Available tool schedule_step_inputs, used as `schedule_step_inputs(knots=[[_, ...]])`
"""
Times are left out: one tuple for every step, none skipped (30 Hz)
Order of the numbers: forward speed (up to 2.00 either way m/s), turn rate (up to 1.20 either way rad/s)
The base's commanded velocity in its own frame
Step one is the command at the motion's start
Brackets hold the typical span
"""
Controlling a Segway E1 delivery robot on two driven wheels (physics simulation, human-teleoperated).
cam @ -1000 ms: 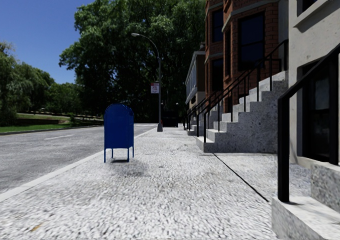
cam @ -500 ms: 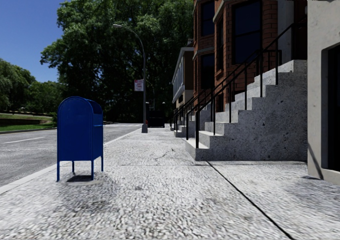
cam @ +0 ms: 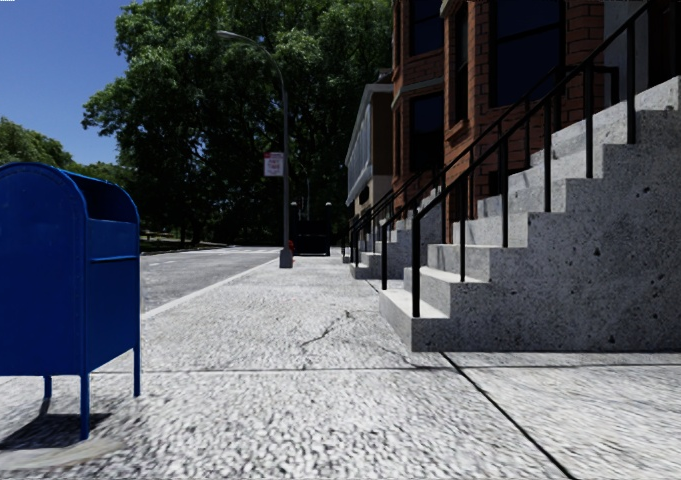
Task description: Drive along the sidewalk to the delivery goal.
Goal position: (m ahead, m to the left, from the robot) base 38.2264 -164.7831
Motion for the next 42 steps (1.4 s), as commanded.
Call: schedule_step_inputs(knots=[[2.0,0.34],[2.0,0.36],[2.0,0.36],[2.0,0.36],[2.0,0.36],[2.0,0.36],[2.0,0.36],[2.0,0.36],[2.0,0.36],[2.0,0.34],[2.0,0.34],[2.0,0.22],[2.0,0.02],[2.0,0.0],[2.0,0.0],[2.0,0.0],[2.0,0.0],[2.0,0.0],[2.0,0.0],[2.0,0.0],[2.0,0.0],[2.0,0.0],[2.0,0.0],[2.0,0.0],[2.0,0.0],[2.0,0.0],[2.0,-0.06],[2.0,-0.32],[2.0,-0.32],[2.0,-0.46],[2.0,-0.49],[2.0,-0.37],[2.0,-0.37],[2.0,-0.16],[2.0,-0.01],[2.0,-0.01],[2.0,0.0],[2.0,0.0],[2.0,0.0],[2.0,0.0],[2.0,0.0],[2.0,0.0]])
